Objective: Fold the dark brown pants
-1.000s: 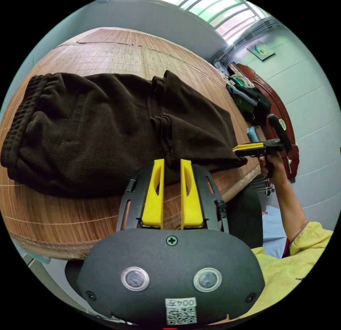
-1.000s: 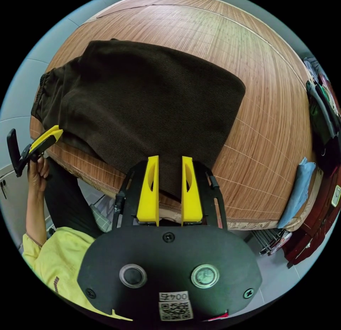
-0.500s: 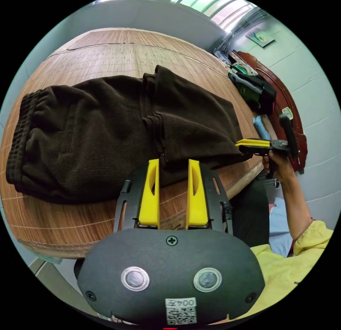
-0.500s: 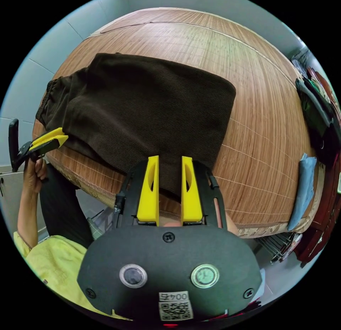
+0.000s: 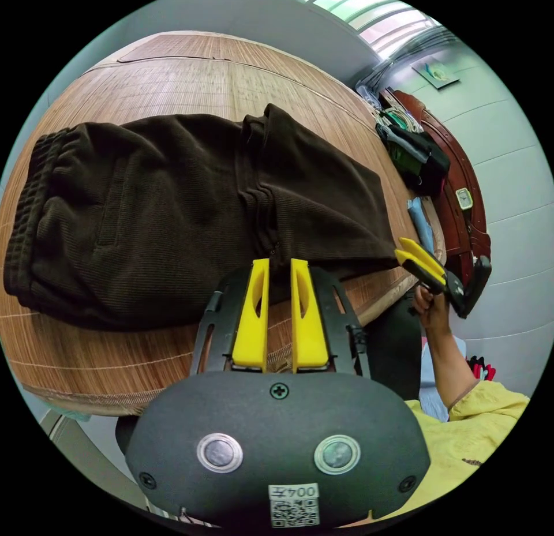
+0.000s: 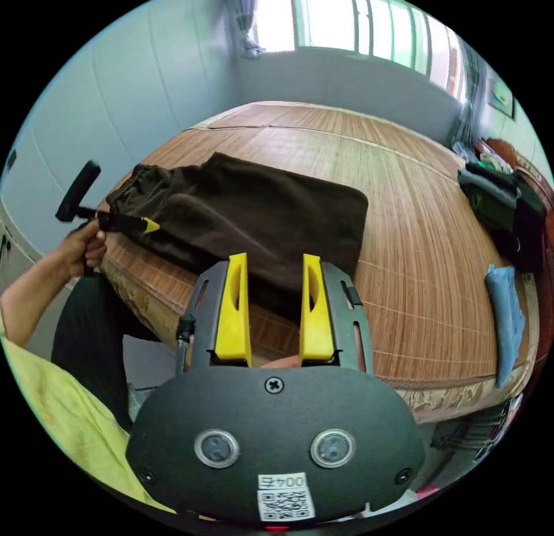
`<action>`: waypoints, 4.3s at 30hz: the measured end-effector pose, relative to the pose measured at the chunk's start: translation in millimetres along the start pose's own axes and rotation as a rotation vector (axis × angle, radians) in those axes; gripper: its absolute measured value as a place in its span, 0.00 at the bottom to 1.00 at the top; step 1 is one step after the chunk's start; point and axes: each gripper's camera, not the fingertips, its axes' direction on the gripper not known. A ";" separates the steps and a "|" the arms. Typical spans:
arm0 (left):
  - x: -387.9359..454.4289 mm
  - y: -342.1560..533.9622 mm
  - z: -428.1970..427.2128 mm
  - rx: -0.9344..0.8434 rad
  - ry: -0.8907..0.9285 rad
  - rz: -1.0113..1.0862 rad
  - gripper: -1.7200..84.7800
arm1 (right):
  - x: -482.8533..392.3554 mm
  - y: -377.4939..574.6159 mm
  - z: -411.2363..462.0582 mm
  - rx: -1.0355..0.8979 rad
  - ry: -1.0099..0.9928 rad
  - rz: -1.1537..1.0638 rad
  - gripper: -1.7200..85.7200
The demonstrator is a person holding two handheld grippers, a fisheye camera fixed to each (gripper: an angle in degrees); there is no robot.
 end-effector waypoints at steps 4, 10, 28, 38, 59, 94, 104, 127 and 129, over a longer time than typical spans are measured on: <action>-3.6 -17.7 -20.6 0.011 0.052 0.004 0.07 | -37.8 18.3 1.9 -0.018 0.107 -0.145 0.17; -2.5 -45.3 -49.2 0.023 0.089 0.039 0.06 | -65.1 27.8 17.0 -0.087 0.224 -0.315 0.17; -25.4 -15.9 -40.6 -0.090 -0.047 0.066 0.03 | -30.9 47.8 5.7 -0.173 0.243 -0.400 0.10; -26.6 -19.0 -76.8 0.092 0.008 0.106 0.04 | 110.5 43.4 -56.7 0.009 -0.253 0.113 0.17; 35.2 -174.6 -15.5 0.023 -0.169 0.286 0.15 | 199.6 75.3 -5.7 0.159 -0.242 0.257 0.12; 83.6 -131.0 -22.5 0.051 -0.334 0.470 0.16 | 238.5 89.4 -6.4 0.184 -0.244 0.317 0.07; 178.5 -50.4 -80.0 0.439 -0.581 0.616 0.05 | 235.7 91.4 -7.0 0.185 -0.226 0.323 0.04; 213.0 -44.7 6.7 -0.048 -0.244 0.774 0.18 | 228.8 88.8 -8.5 0.164 -0.194 0.327 0.01; 218.7 -50.8 28.1 -0.135 -0.321 0.777 0.14 | 228.9 88.3 -8.6 0.164 -0.194 0.327 0.01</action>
